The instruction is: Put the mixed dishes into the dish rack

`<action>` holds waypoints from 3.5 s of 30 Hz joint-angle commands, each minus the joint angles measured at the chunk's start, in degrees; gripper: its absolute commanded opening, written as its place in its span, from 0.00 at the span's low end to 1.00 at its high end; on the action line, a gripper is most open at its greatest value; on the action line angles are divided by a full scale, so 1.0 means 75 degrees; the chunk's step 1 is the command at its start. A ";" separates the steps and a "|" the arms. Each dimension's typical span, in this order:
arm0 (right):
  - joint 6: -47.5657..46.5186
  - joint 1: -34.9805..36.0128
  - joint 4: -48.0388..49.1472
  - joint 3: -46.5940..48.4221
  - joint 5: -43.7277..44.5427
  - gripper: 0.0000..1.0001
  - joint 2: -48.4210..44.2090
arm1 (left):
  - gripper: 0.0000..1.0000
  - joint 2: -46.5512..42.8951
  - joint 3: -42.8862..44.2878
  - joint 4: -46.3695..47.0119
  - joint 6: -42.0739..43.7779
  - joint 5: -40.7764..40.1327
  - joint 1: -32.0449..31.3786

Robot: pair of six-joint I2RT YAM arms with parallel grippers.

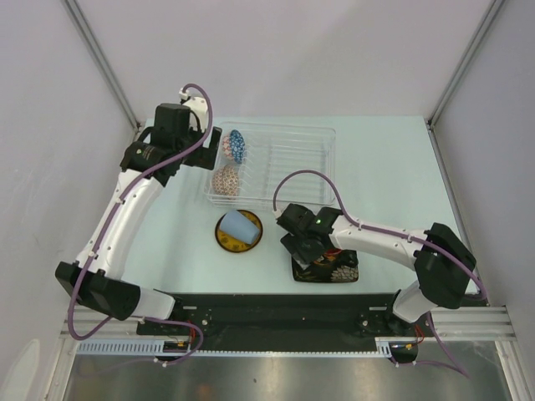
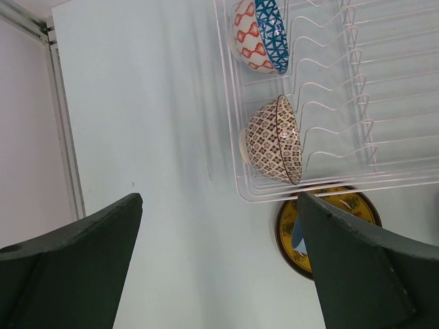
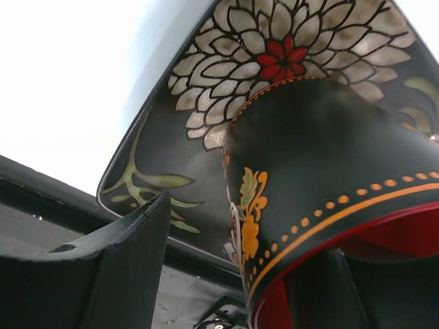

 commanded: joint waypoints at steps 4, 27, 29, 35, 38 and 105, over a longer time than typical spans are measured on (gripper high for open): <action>0.0157 -0.0079 0.0010 -0.0116 0.0080 0.62 -0.0191 | 1.00 -0.0045 0.0318 0.0037 -0.0194 0.0228 0.0100; 0.0144 -0.1412 -0.0238 0.2963 -0.1846 0.00 -0.1537 | 1.00 -0.0032 0.0821 0.0189 -0.0558 0.1032 0.0146; 0.0610 -0.2253 0.0615 0.3328 -0.2787 0.00 -0.2075 | 1.00 -0.0231 0.0741 0.0492 -0.0943 0.1468 0.0251; 0.3172 -0.4492 0.4573 0.2757 -0.6162 0.00 -0.2921 | 1.00 -0.0431 0.0625 0.0774 -0.1928 0.3834 0.0708; 0.5955 -0.5034 0.8214 0.1493 -0.6623 0.00 -0.2933 | 1.00 -0.0618 0.0203 0.0963 -0.2151 0.4656 0.0709; 1.3305 -0.2869 1.8455 0.1396 -0.2511 0.00 0.1965 | 0.25 0.1326 0.1091 0.2967 -0.4190 0.5911 -0.1787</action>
